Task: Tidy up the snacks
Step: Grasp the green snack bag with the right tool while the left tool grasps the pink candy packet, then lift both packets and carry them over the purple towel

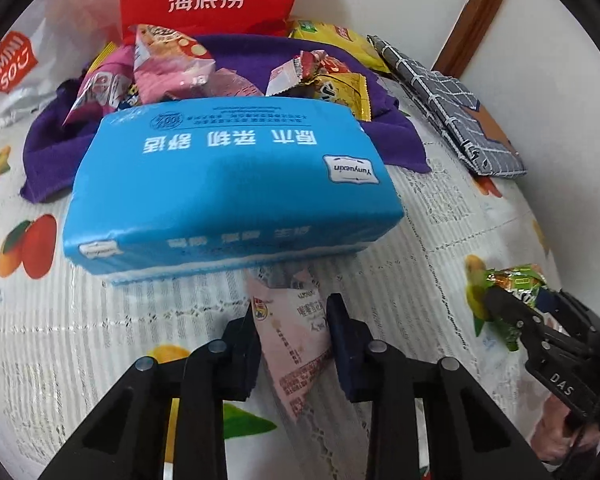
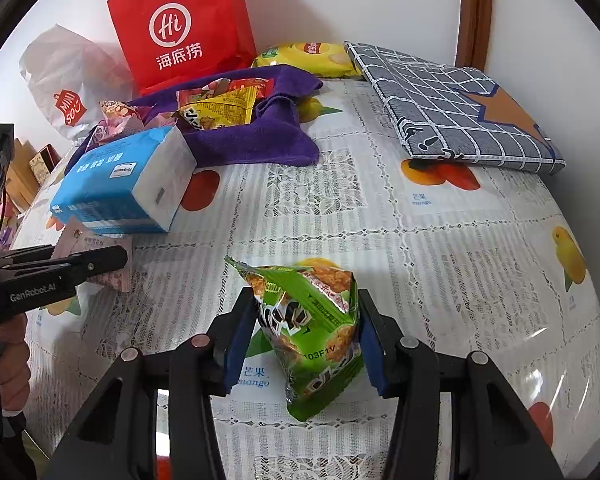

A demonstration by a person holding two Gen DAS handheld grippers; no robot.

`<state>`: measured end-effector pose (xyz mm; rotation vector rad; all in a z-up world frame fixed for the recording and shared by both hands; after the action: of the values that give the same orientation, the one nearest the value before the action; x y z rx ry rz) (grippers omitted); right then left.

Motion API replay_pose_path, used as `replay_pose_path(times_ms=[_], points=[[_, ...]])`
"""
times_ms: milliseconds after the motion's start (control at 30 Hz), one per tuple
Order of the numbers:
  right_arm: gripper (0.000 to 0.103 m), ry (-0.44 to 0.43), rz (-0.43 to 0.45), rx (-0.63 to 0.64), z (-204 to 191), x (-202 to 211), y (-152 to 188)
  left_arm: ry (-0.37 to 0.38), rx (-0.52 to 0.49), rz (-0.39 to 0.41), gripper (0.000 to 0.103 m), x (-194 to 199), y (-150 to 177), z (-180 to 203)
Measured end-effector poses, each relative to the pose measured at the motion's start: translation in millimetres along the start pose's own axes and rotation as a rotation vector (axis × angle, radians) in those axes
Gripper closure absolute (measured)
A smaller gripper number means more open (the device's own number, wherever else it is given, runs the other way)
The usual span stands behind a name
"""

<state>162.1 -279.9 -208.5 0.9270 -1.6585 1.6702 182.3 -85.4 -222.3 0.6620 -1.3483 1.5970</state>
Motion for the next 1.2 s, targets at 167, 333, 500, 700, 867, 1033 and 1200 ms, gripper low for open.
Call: replay_pose_path(times_ms=[167,333,500,700,867,1033,1200], points=[[0.054,-0.003,0.004,-0.005,-4.2,5.8,-0.7,0.019,0.003,0.012,0.078,13.1,4.2,-1.7],[0.055,-0.012,0.024,0.009,-17.9,16.9,-2.5,0.019,0.004,0.04,0.078,33.8,10.5,-5.3],[0.055,-0.038,0.046,0.04,-43.7,33.1,-7.4,0.01,0.021,0.07,0.078,60.0,12.2,-15.7],[0.055,-0.086,0.076,0.075,-78.5,54.2,-17.7,-0.011,0.028,0.108,0.078,91.9,5.5,-24.3],[0.055,-0.112,0.101,0.094,-102.4,69.8,-31.2,-0.018,0.032,0.14,0.078,114.7,-7.6,-29.8],[0.055,-0.121,0.138,0.099,-114.6,84.6,-53.4,-0.021,0.031,0.169,0.078,130.8,-22.6,-31.2],[0.055,-0.112,0.171,0.101,-119.9,94.0,-75.9,-0.023,0.022,0.197,0.078,143.0,-37.4,-31.6]])
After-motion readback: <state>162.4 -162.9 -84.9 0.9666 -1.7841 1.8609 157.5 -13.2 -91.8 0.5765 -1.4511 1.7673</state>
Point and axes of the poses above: each gripper's, at about its wrist camera, not at the fingertips, and x roughly against the way its jaws point, z to its right, y to its underside, the point moved 5 cm from there along -x, roughly the way its jaws point, and after that the axes turned 2 degrees about y, right-handed, at the moved point
